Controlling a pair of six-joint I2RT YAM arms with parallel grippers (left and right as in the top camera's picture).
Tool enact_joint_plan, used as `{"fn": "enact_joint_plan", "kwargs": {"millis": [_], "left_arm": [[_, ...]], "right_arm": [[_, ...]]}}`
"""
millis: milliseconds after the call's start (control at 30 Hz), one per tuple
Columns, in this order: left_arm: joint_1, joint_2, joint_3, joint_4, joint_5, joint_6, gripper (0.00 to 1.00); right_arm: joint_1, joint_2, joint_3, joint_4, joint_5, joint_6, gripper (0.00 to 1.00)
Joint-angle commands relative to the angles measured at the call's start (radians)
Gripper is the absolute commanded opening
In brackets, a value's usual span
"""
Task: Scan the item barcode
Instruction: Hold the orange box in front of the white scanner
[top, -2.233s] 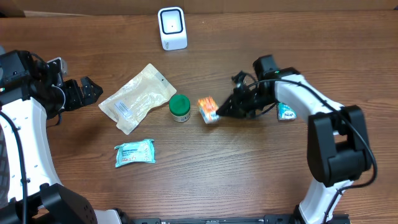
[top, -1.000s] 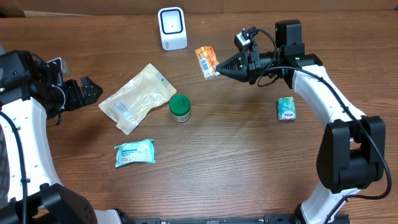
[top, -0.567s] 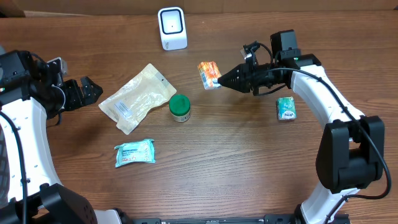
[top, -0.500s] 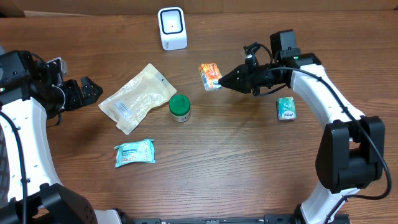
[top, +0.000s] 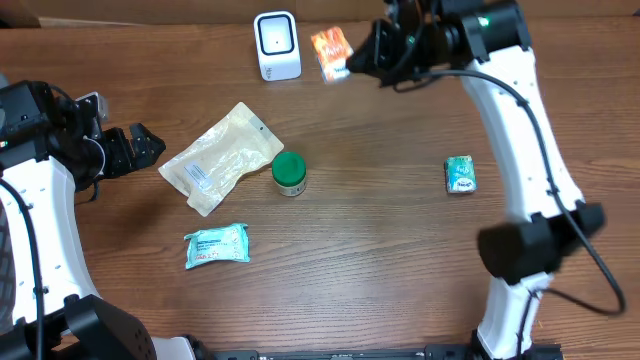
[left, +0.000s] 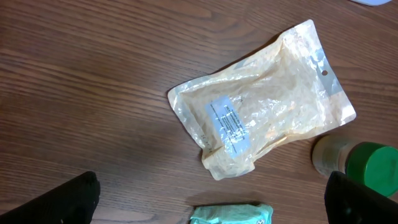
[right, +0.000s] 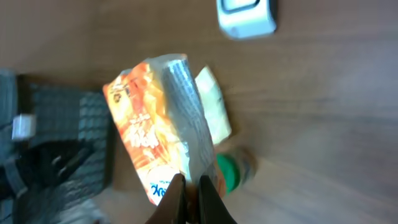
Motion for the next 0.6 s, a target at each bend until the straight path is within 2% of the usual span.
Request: {"fn": "enact_joint_plan", "kwargs": {"millis": [0,300,567], "left_arm": [[-0.006,-0.010,0.000,0.003,0.005,-0.010,1.00],[-0.006,-0.010,0.000,0.003,0.005,-0.010,1.00],[-0.006,-0.010,0.000,0.003,0.005,-0.010,1.00]], "right_arm": [[0.027,0.153,0.142,-0.010,0.188,-0.014,0.04],[0.155,0.251,0.163,0.209,0.670,-0.111,0.04],[0.280,0.351,0.158,0.590,1.033,-0.371,0.04]]}}
